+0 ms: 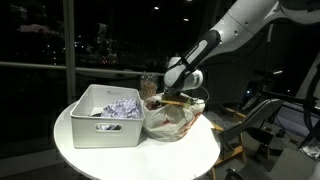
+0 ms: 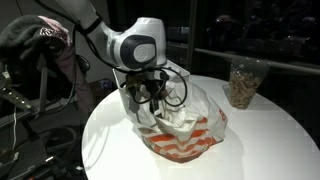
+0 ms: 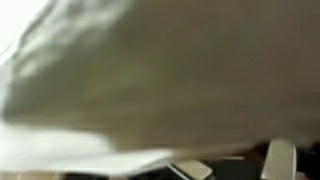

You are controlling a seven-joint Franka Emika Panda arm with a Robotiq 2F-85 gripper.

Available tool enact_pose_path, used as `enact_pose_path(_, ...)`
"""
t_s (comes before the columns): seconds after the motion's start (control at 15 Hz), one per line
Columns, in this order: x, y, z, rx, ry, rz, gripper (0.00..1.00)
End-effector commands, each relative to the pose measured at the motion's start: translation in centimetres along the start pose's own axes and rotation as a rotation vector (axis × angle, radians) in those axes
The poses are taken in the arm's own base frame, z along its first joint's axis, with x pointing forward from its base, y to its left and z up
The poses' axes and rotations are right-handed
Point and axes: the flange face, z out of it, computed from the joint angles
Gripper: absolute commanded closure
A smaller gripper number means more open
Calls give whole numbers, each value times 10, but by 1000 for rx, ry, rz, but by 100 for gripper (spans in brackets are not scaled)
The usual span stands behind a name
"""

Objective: Remove everything from the plastic and put them in the box

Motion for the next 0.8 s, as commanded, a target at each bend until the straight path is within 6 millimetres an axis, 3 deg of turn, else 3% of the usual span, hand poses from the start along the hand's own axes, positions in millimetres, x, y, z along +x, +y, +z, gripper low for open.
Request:
enact_pose_path(0.0, 33, 3, -12, 4, -16, 30, 0)
enact_pose_path(0.33, 62, 2, -20, -39, -32, 28, 0)
enact_pose_path(0.47, 60, -2, -32, -22, -25, -17, 0)
enact_pose_path(0.53, 52, -5, -50, 21, -35, -61, 0)
enact_pose_path(0.6, 55, 0, -25, -20, -27, -4, 0)
enact_pose_path(0.73, 53, -6, -36, 0, -26, -40, 0)
